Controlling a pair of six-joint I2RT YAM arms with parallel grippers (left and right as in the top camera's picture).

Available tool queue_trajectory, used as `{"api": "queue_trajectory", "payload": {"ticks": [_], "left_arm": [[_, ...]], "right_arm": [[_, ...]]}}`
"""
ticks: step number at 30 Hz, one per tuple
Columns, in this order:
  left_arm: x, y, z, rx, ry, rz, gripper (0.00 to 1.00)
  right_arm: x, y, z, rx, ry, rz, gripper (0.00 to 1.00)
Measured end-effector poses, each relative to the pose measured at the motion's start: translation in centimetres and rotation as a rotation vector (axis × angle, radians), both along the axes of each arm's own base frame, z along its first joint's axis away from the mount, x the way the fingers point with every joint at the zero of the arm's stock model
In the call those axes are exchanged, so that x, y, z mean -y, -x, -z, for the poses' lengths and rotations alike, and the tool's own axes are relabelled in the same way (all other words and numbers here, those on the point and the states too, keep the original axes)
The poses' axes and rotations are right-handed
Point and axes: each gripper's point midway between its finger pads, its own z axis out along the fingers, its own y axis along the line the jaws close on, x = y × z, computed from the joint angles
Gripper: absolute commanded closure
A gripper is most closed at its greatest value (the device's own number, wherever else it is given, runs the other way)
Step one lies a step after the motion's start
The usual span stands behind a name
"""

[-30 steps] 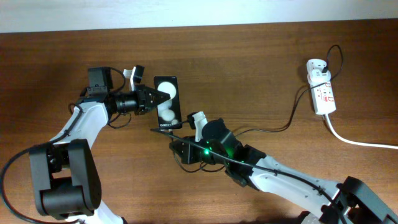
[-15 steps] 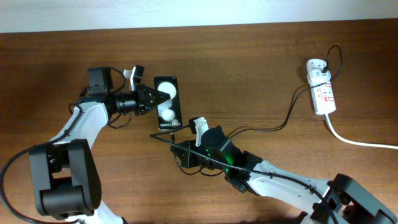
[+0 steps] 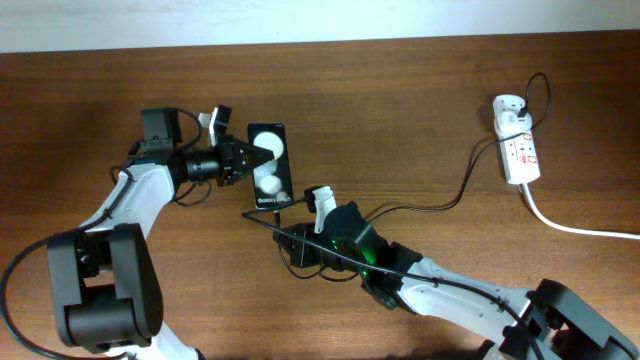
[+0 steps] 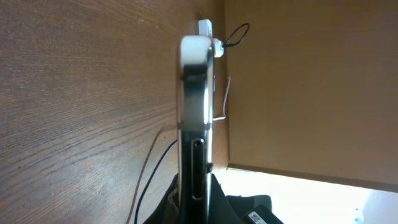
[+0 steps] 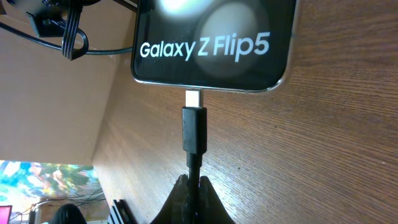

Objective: Plug charger to phone and switch on socket
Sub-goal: 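Raise the plug with the right gripper toward the phone's bottom port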

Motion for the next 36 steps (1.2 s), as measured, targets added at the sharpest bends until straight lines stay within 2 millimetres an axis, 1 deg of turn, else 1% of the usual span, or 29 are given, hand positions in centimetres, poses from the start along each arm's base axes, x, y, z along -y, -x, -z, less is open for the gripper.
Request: {"api": "queue_trajectory", "payload": {"ticks": [3, 8, 27, 31, 36], "left_arm": [[0.0, 0.0, -0.01, 0.0, 0.0, 0.0, 1.0], [0.8, 0.23, -0.03, 0.005, -0.001, 0.021, 1.0], [0.62, -0.03, 0.33, 0.007, -0.025, 0.007, 1.0], [0.61, -0.06, 0.3, 0.01, -0.024, 0.007, 1.0], [0.67, -0.01, 0.2, 0.011, -0.018, 0.01, 1.0]], "right_arm": [[0.0, 0.0, 0.0, 0.0, 0.0, 0.0, 0.96], [-0.01, 0.02, 0.01, 0.0, 0.0, -0.001, 0.96], [0.49, -0.56, 0.07, -0.03, -0.011, 0.028, 0.96], [0.26, -0.78, -0.59, -0.006, -0.037, 0.027, 0.96], [0.27, -0.76, -0.58, -0.005, -0.037, 0.027, 0.96]]}}
